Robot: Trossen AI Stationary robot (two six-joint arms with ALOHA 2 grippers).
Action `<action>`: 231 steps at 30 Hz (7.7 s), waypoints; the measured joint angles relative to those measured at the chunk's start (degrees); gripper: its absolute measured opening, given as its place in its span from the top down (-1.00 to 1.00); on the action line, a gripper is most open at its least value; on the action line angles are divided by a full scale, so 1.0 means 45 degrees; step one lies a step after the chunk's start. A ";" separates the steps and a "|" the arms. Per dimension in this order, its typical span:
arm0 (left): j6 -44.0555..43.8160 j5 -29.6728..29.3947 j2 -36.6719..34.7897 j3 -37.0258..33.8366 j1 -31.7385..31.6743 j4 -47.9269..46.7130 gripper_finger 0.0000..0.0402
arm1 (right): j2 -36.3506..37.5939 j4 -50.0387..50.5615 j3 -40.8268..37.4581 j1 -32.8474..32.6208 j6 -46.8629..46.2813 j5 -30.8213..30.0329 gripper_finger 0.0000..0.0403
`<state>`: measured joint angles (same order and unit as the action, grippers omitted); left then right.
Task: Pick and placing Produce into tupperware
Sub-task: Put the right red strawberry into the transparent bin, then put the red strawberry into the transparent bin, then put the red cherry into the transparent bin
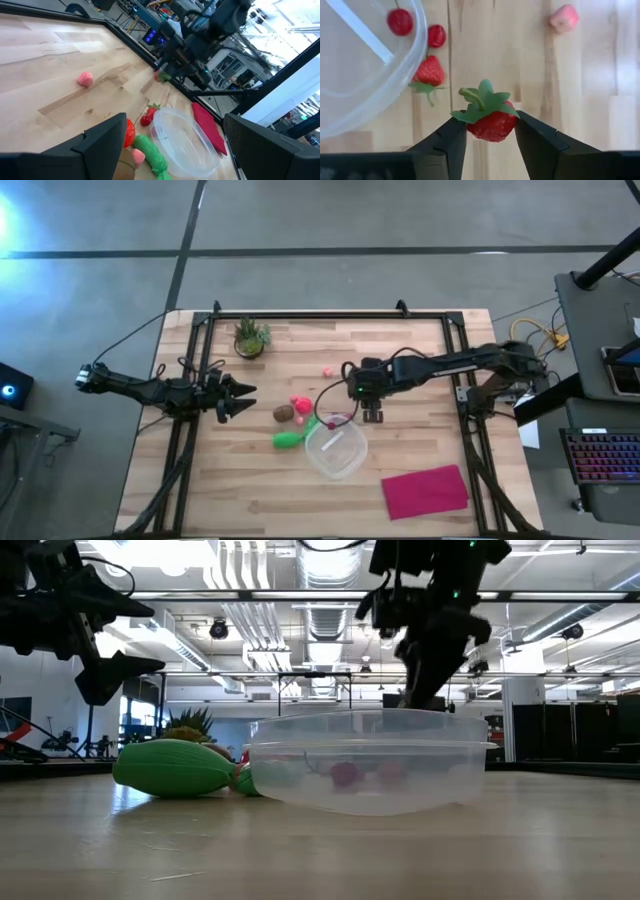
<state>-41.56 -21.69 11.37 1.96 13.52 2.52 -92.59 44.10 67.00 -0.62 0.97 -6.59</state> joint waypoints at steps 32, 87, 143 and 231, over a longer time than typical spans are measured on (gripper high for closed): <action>-0.0003 0.0004 0.0075 -0.0005 0.0005 -0.0016 -0.59 | -0.3894 0.1361 0.4087 -0.2324 -0.1622 0.1754 0.04; -0.0005 0.0004 0.0117 -0.0005 0.0000 -0.0017 -0.59 | -0.5090 0.2877 0.5440 0.0271 -0.5978 0.0476 0.04; -0.0005 -0.0001 0.0117 -0.0005 0.0005 0.0010 -0.59 | -0.5504 0.2080 0.4343 -0.1191 -0.1916 0.0213 0.04; -0.0005 -0.0001 0.0126 -0.0005 0.0004 0.0000 -0.59 | -0.5611 0.4554 0.7519 -0.0120 -0.8125 0.1549 -0.19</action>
<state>-41.58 -21.69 11.94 1.93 13.53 2.52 -117.84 64.60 100.84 -1.16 -35.59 0.38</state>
